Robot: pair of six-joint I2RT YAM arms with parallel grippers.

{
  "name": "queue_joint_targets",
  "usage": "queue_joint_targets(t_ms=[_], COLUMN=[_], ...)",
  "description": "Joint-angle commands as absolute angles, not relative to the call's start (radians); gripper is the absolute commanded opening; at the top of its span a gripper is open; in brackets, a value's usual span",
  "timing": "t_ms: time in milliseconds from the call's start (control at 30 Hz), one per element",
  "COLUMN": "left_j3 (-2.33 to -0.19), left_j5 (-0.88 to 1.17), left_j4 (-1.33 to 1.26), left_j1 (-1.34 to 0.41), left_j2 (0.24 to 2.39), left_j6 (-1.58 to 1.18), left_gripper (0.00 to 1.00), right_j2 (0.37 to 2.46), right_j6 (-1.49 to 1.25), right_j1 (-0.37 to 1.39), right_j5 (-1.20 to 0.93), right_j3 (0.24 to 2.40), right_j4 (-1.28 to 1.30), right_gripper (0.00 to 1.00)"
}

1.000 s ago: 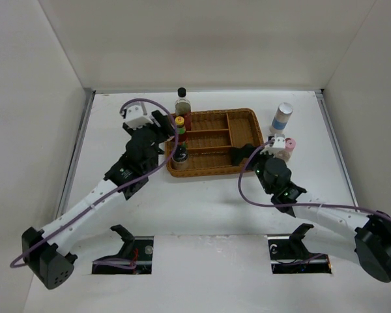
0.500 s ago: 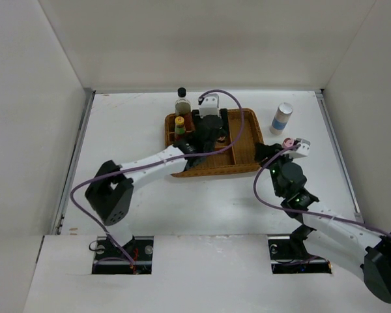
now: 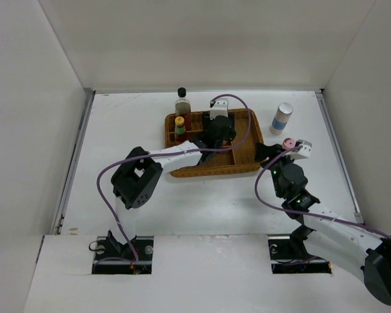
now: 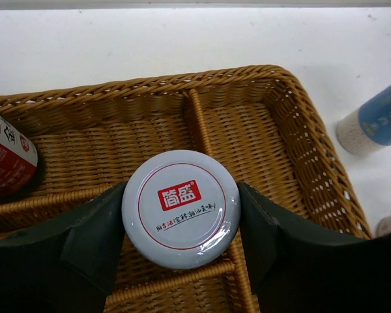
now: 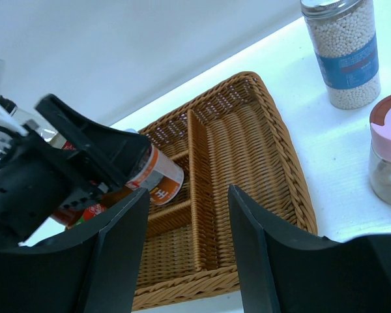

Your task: Organize the condiment bottles

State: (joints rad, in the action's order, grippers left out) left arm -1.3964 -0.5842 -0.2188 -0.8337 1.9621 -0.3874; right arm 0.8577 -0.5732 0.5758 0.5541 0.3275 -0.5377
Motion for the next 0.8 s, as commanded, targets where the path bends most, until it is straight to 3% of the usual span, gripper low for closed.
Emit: queue_joint_targets(t_ms=[0, 167, 400, 767], left_j3=[-1.448, -1.390, -1.321, -1.287], left_j5=[-0.595, -0.607, -0.611, -0.609], left_j4=[-0.382, -0.437, -0.475, -0.482], left_j1=[-0.817, -0.808, -0.828, -0.851], left_j2=[1.942, 1.967, 1.986, 1.922], left_j6=[-0.379, -0.377, -0.385, -0.390], left_gripper=[0.30, 0.33, 0.54, 0.74], right_j2=[0.845, 0.851, 0.845, 0.805], right_j6=[-0.586, -0.586, -0.586, -0.583], right_j1=[0.570, 0.570, 0.570, 0.562], right_j5=[0.577, 0.577, 0.577, 0.604], right_j3=[0.324, 0.325, 0.324, 0.301], right_j4=[-0.566, -0.566, -0.566, -0.578], right_gripper=[0.59, 0.63, 0.76, 0.79])
